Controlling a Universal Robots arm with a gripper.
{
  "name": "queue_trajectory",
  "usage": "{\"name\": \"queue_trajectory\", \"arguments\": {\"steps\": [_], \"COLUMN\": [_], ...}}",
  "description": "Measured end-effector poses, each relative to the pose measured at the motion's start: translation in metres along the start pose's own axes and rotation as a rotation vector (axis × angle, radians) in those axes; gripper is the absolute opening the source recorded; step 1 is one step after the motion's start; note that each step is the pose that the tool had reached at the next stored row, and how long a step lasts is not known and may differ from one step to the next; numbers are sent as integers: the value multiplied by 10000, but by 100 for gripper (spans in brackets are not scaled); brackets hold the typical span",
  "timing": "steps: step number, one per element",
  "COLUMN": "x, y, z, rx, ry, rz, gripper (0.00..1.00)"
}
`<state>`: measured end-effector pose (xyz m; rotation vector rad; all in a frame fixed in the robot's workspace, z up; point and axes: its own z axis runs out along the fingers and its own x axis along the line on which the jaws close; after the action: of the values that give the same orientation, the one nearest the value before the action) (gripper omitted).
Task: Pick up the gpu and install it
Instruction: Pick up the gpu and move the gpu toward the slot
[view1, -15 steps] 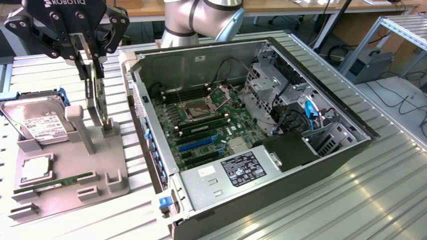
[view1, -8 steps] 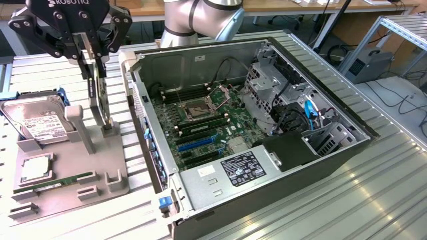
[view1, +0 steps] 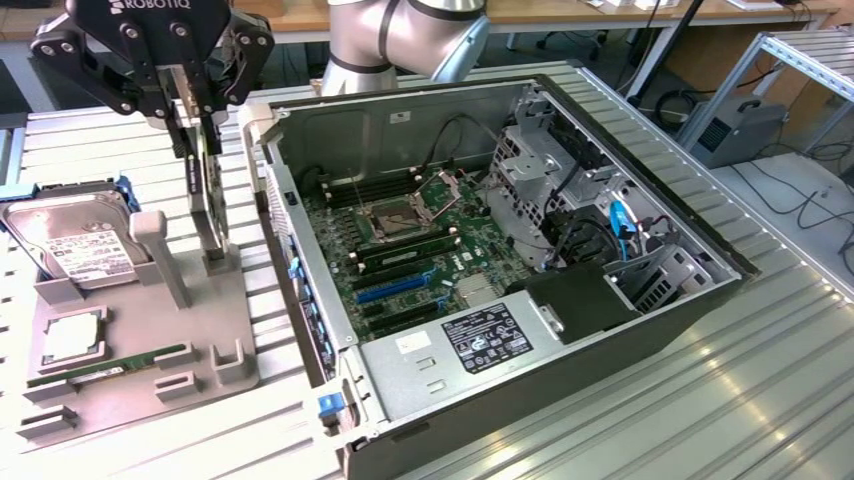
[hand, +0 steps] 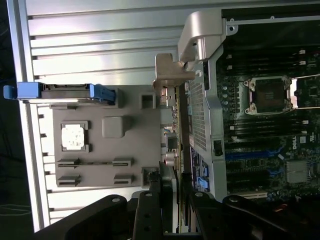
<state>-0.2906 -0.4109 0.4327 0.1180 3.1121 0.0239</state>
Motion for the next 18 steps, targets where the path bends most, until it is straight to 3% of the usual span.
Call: {"name": "queue_trajectory", "arguments": {"steps": [18], "x": [-130], "y": [10], "z": [4], "rx": [-1], "ry": [-1], "rz": [-1], "gripper": [27]}}
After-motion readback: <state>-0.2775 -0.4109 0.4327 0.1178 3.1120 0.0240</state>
